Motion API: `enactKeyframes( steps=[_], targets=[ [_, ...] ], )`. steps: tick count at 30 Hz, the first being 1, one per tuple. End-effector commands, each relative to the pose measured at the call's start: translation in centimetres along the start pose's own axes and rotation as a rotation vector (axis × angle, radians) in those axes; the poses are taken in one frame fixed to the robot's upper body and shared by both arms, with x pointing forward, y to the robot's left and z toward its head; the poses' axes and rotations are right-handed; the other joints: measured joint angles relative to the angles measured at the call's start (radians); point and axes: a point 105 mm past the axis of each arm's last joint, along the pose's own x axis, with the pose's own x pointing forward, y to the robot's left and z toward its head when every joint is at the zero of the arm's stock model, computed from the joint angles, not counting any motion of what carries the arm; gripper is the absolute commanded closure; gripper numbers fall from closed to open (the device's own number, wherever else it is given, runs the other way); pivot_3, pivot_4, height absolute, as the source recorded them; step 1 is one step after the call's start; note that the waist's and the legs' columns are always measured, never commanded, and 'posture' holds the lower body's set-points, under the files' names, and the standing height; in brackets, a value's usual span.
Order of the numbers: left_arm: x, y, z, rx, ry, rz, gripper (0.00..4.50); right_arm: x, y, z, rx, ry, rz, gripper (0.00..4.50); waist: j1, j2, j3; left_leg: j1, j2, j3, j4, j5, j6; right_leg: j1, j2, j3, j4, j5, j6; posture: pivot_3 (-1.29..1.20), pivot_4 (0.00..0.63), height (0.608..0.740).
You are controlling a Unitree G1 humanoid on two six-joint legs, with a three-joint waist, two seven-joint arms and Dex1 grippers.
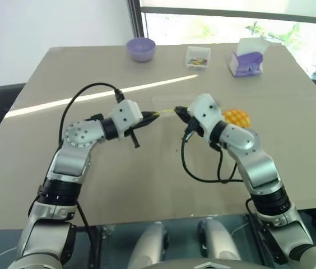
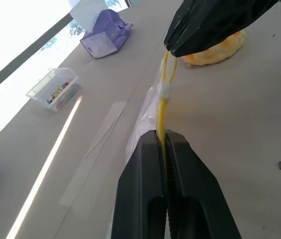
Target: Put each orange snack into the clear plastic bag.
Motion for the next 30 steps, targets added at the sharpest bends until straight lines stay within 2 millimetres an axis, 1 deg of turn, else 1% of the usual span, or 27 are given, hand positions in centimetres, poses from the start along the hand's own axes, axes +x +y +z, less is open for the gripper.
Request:
enactKeyframes(
  steps=[1, 10, 17, 24, 28, 30],
  targets=[
    [-0.1, 0.2, 1.4, 0.061, -0.032, 0.007, 4.5, 0.1, -0.3, 1.0, -0.009, -0.025, -0.005, 4.46, 0.0, 0.0, 0.0, 0.0, 0.0, 0.0, 0.0, 0.0, 0.0, 0.0, 0.0, 0.0, 0.0, 0.0, 0.0, 0.0, 0.15, 0.74],
    [-0.1, -0.1, 1.6, 0.077, -0.039, 0.005, 4.5, 0.0, -0.3, -0.4, 0.01, 0.039, 0.004, 4.46, 0.0, 0.0, 0.0, 0.0, 0.0, 0.0, 0.0, 0.0, 0.0, 0.0, 0.0, 0.0, 0.0, 0.0, 0.0, 0.0, 0.15, 0.74],
    [0.0, -0.1, 1.7, 0.064, -0.042, 0.004, 4.5, -0.3, -0.3, -0.7, 0.004, 0.06, 0.002, 4.46, 0.0, 0.0, 0.0, 0.0, 0.0, 0.0, 0.0, 0.0, 0.0, 0.0, 0.0, 0.0, 0.0, 0.0, 0.0, 0.0, 0.15, 0.74],
    [0.1, 0.1, 1.8, 0.008, -0.053, 0.011, 4.5, -0.9, -0.6, -2.0, -0.117, 0.123, -0.001, 4.46, 0.0, 0.0, 0.0, 0.0, 0.0, 0.0, 0.0, 0.0, 0.0, 0.0, 0.0, 0.0, 0.0, 0.0, 0.0, 0.0, 0.15, 0.74],
    [0.1, 0.3, 2.0, -0.046, -0.06, 0.014, 4.5, -1.2, -0.6, -1.6, -0.195, 0.094, 0.006, 4.46, 0.0, 0.0, 0.0, 0.0, 0.0, 0.0, 0.0, 0.0, 0.0, 0.0, 0.0, 0.0, 0.0, 0.0, 0.0, 0.0, 0.15, 0.74],
    [0.1, 0.2, 2.0, -0.063, -0.06, 0.005, 4.5, -1.3, -0.5, -1.2, -0.263, 0.068, 0.017, 4.46, 0.0, 0.0, 0.0, 0.0, 0.0, 0.0, 0.0, 0.0, 0.0, 0.0, 0.0, 0.0, 0.0, 0.0, 0.0, 0.0, 0.15, 0.74]
  ],
)
